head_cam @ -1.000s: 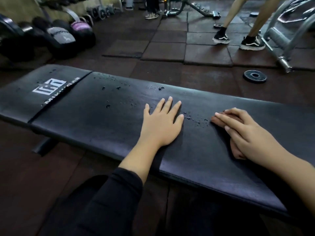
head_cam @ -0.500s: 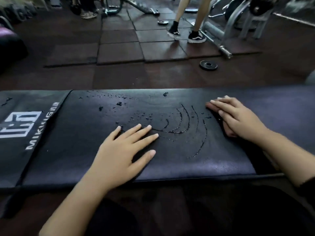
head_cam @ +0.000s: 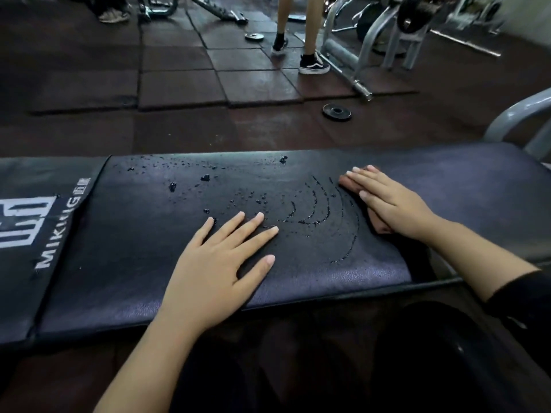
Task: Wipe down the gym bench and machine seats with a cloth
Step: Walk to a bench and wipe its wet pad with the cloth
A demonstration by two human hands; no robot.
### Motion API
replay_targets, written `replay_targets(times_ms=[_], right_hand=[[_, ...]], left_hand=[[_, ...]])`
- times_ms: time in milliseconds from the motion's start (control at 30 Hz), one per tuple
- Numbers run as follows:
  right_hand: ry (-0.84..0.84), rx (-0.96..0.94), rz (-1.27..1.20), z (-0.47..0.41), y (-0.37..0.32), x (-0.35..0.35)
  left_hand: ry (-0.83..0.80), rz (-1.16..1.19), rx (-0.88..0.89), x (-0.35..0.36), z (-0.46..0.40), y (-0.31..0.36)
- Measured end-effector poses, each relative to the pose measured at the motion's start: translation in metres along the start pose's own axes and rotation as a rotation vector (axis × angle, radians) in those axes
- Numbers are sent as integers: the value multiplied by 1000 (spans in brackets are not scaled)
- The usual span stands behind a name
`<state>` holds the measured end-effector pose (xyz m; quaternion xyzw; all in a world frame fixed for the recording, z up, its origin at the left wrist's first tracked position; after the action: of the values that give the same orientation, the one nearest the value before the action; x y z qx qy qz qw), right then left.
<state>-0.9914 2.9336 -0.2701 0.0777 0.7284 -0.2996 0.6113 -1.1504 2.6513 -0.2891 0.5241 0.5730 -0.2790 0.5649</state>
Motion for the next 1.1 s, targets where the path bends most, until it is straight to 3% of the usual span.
replay_targets(times_ms=[233, 400, 533, 700, 833, 1000, 1100], right_hand=[[-6, -55, -7, 6, -17, 4], [-50, -374, 16, 57, -59, 19], [-75, -533, 59, 96, -42, 7], [-77, -367, -22, 73, 7, -10], [-10, -226, 4, 33, -11, 5], [-27, -484, 64, 63, -87, 39], [-74, -625, 96, 98, -73, 30]], left_hand=[[36, 5, -43, 2, 1, 4], [44, 4, -71, 1, -2, 3], [47, -7, -83, 2, 1, 5], [50, -6, -94, 1, 1, 5], [62, -4, -96, 1, 1, 4], [82, 0, -92, 2, 1, 2], [85, 6, -98, 2, 1, 1]])
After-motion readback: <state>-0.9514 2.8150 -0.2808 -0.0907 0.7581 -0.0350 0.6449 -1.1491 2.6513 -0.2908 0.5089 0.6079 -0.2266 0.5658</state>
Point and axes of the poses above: each hand's wrist, its own z-axis away from the middle knuckle, its own x-axis out of the palm, y = z × x, the point moved 2 cm from there along -z, towards the middle knuckle, and after that the axes turned 1 degree about x, right-handed, at the moved point
